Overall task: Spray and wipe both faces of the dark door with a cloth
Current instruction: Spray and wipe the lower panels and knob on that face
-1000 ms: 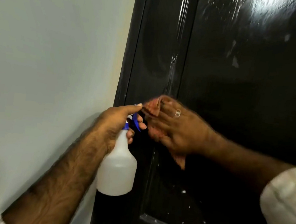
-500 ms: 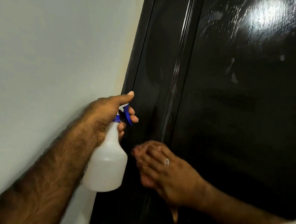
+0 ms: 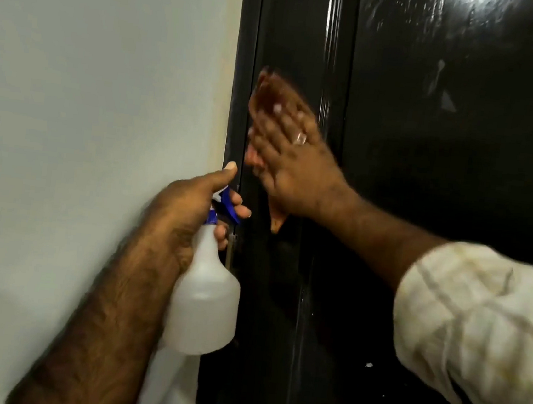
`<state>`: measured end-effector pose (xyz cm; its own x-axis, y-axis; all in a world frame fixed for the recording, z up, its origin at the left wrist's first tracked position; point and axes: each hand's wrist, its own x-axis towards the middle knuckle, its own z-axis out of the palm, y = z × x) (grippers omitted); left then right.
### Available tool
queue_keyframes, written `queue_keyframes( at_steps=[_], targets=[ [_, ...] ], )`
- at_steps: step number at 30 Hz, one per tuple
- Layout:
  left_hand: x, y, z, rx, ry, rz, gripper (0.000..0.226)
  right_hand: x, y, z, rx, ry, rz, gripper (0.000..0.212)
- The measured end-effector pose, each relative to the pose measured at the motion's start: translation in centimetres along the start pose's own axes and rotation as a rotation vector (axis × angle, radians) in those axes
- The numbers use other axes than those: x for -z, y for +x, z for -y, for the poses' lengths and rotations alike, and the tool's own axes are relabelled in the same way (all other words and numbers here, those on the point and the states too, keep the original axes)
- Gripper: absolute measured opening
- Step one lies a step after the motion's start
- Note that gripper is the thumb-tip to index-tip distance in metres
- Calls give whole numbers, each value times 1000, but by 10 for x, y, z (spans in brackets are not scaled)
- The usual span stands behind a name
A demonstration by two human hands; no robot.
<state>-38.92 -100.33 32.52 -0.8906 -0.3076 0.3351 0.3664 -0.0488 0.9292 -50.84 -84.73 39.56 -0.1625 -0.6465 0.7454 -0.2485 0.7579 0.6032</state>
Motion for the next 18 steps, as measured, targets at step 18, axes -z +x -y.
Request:
queue_keyframes(
  at_steps=[18],
  targets=[
    [1, -22, 82, -186, 159, -149, 57, -2, 27, -21, -205, -16, -48, 77]
  ],
)
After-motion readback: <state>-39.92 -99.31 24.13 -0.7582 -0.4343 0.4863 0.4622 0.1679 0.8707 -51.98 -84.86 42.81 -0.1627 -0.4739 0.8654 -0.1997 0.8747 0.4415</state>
